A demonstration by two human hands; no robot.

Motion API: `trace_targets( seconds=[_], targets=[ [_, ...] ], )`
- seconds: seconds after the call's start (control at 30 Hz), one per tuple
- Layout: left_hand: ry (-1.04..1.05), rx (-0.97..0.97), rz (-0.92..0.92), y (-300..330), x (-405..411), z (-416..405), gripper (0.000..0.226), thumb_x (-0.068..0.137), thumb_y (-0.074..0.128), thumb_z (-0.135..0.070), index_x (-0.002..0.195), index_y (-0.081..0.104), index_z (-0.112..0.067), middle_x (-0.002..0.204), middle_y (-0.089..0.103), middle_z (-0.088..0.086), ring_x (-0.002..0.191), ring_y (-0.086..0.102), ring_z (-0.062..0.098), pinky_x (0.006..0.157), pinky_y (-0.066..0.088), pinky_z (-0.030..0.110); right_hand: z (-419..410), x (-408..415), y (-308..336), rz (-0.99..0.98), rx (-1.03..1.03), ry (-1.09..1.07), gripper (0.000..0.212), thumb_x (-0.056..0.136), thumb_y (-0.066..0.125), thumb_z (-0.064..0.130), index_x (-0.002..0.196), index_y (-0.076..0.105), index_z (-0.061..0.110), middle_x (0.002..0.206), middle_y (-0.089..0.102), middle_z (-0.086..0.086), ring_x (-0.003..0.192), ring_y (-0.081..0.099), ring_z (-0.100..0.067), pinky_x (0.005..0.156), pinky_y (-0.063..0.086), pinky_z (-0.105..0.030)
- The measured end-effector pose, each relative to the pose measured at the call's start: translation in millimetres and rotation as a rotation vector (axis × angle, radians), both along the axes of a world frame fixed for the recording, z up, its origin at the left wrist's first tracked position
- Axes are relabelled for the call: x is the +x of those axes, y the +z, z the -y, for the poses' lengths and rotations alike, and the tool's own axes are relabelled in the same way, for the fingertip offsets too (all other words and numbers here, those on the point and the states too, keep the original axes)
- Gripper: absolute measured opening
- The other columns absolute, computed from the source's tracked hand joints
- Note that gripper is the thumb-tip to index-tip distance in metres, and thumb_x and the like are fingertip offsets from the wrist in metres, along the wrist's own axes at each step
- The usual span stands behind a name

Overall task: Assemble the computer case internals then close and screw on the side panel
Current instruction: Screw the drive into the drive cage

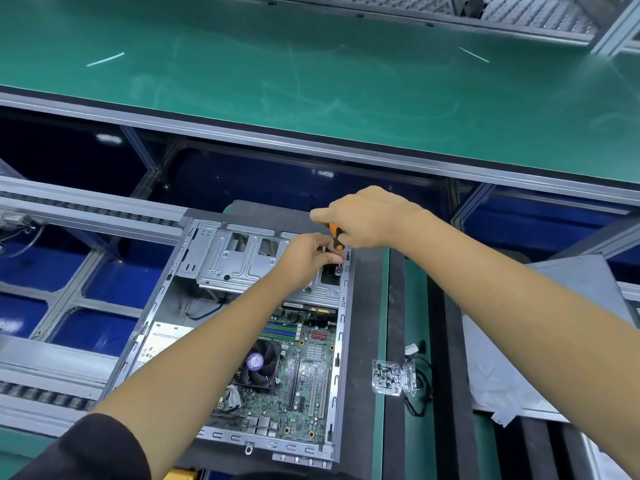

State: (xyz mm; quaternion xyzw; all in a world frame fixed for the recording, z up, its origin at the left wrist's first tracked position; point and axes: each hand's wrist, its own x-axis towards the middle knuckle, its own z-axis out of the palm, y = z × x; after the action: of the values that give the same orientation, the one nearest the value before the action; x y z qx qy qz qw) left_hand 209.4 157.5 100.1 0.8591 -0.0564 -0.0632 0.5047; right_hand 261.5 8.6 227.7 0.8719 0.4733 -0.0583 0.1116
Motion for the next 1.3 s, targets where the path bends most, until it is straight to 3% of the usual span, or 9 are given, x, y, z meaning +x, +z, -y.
trace_targets(
  seconds=[0.23, 0.4, 0.53, 0.6, 0.7, 0.8, 1.03, 1.2, 1.3],
  targets=[
    [-0.041, 0.055, 0.035, -0.9, -1.3, -1.4, 0.014, 0.085, 0.081, -0.016, 0.087, 0.067, -0.013, 0.052, 0.051, -0.029, 0.050, 0.044, -0.006, 0.052, 0.032, 0.008, 0.7, 2.7, 0.4, 0.079, -0.041, -0.114, 0.031, 0.089, 0.051, 0.041, 0.066, 0.040, 0.023, 0.059, 0.047, 0.003, 0.054, 0.047, -0.023, 0.049, 0.027, -0.028],
    [-0.026, -0.004, 0.026, -3.3, 0.1, 2.3, 0.013, 0.086, 0.079, -0.012, 0.086, 0.069, -0.003, 0.076, 0.066, -0.009, 0.061, 0.055, -0.009, 0.063, 0.040, 0.004, 6.9, 1.7, -3.4, 0.063, 0.007, -0.113, 0.025, 0.092, 0.051, 0.044, 0.093, 0.033, 0.026, 0.062, 0.049, 0.006, 0.053, 0.050, -0.018, 0.048, 0.027, -0.029],
    [-0.063, 0.045, 0.038, 0.8, 1.5, -3.2, 0.012, 0.091, 0.074, -0.010, 0.096, 0.073, 0.001, 0.097, 0.071, 0.011, 0.092, 0.068, 0.021, 0.086, 0.053, 0.032, 7.9, 2.5, -0.7, -0.009, 0.048, -0.013, 0.023, 0.086, 0.052, 0.025, 0.094, 0.031, 0.031, 0.074, 0.054, 0.005, 0.059, 0.053, -0.019, 0.049, 0.031, -0.030],
    [-0.083, 0.065, 0.065, -0.3, 0.0, -5.5, 0.011, 0.092, 0.072, -0.009, 0.098, 0.075, 0.001, 0.100, 0.071, 0.010, 0.094, 0.068, 0.015, 0.089, 0.053, 0.028, 5.1, 1.1, -1.0, 0.009, 0.036, 0.020, 0.017, 0.086, 0.048, 0.018, 0.091, 0.037, 0.031, 0.075, 0.054, 0.007, 0.058, 0.049, -0.017, 0.049, 0.028, -0.029],
    [-0.091, 0.066, 0.069, -2.1, -0.8, -6.5, 0.011, 0.092, 0.073, -0.011, 0.098, 0.074, -0.002, 0.085, 0.067, -0.007, 0.076, 0.061, -0.012, 0.072, 0.042, 0.004, 2.0, 1.3, -2.0, 0.005, 0.021, 0.001, 0.010, 0.087, 0.049, 0.019, 0.087, 0.045, 0.028, 0.067, 0.053, 0.007, 0.055, 0.047, -0.017, 0.049, 0.025, -0.028],
    [-0.052, 0.182, -0.010, -10.8, 0.4, -9.0, 0.016, 0.088, 0.079, -0.023, 0.099, 0.067, -0.020, 0.061, 0.041, -0.010, 0.052, 0.044, 0.001, 0.051, 0.030, 0.018, 1.2, 3.4, 0.9, 0.008, 0.010, -0.045, 0.008, 0.087, 0.056, 0.030, 0.084, 0.052, 0.023, 0.068, 0.058, 0.005, 0.054, 0.048, -0.016, 0.049, 0.028, -0.027],
    [-0.004, 0.254, -0.041, -17.1, -13.5, -5.6, 0.016, 0.094, 0.071, -0.034, 0.102, 0.064, -0.023, 0.061, 0.046, -0.009, 0.055, 0.044, 0.008, 0.047, 0.028, 0.021, 2.4, 2.1, -0.7, 0.046, -0.025, -0.143, 0.025, 0.090, 0.051, 0.036, 0.071, 0.047, 0.019, 0.059, 0.050, 0.004, 0.053, 0.043, -0.020, 0.050, 0.026, -0.029],
    [0.477, -0.299, -0.004, -12.4, -74.1, 10.2, 0.035, 0.101, 0.054, -0.040, 0.078, 0.045, -0.014, 0.064, 0.039, -0.004, 0.059, 0.037, 0.010, 0.061, 0.035, 0.029, 11.8, 3.1, 0.9, -0.056, -0.014, -0.135, 0.004, 0.092, 0.048, 0.027, 0.090, 0.045, 0.025, 0.068, 0.056, 0.006, 0.059, 0.050, -0.015, 0.053, 0.030, -0.031],
    [0.754, -0.464, -0.138, -21.8, -111.9, 21.4, 0.032, 0.105, 0.049, -0.035, 0.082, 0.043, -0.013, 0.069, 0.039, -0.002, 0.060, 0.036, 0.012, 0.064, 0.036, 0.034, 9.0, 0.2, 1.7, -0.097, 0.012, -0.130, 0.014, 0.088, 0.043, 0.015, 0.095, 0.039, 0.027, 0.072, 0.063, 0.004, 0.059, 0.054, -0.019, 0.053, 0.029, -0.032]
  ],
)
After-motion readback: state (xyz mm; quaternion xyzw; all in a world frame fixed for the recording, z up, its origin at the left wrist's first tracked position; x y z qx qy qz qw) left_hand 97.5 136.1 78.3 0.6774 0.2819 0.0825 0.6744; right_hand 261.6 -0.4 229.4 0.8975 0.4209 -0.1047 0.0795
